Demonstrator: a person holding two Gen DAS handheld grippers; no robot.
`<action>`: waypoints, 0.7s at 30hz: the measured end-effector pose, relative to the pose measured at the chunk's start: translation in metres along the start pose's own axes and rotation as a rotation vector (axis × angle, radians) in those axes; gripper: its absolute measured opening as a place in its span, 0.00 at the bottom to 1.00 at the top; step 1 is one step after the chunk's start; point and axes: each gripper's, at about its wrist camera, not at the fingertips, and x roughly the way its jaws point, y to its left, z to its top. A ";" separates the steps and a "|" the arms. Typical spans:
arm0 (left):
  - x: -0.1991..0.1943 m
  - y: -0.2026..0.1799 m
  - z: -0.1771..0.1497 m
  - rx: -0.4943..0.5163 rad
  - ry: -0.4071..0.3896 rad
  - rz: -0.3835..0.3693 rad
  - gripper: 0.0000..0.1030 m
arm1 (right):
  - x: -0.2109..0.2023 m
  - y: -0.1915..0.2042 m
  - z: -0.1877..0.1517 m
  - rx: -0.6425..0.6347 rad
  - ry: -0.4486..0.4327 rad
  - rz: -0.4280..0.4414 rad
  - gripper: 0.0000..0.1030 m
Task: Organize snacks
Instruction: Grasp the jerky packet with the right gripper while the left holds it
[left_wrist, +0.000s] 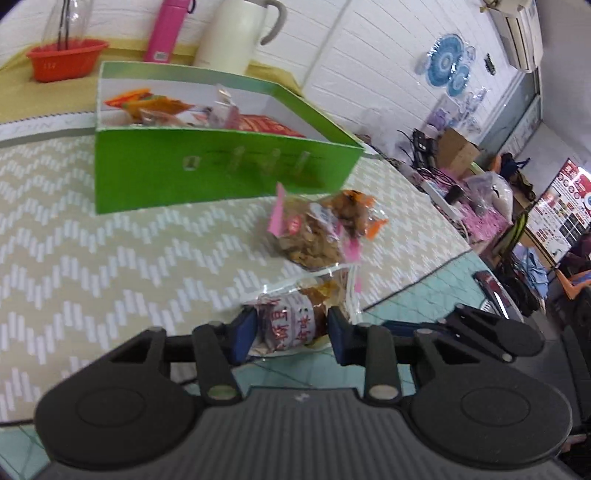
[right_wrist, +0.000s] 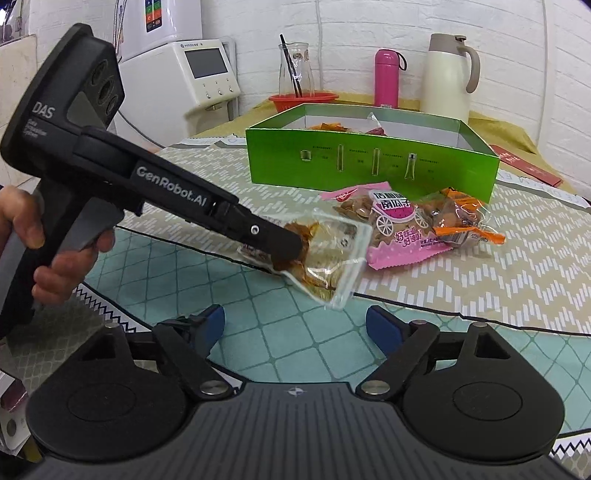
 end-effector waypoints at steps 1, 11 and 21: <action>0.000 -0.005 -0.002 0.019 -0.001 0.005 0.32 | 0.000 -0.001 -0.001 -0.001 0.000 -0.004 1.00; 0.005 -0.006 0.000 -0.001 -0.012 0.026 0.38 | 0.011 -0.010 0.009 -0.052 -0.009 -0.018 1.00; 0.006 -0.014 -0.006 0.011 -0.018 0.068 0.34 | 0.014 0.001 0.013 -0.098 -0.015 0.004 0.47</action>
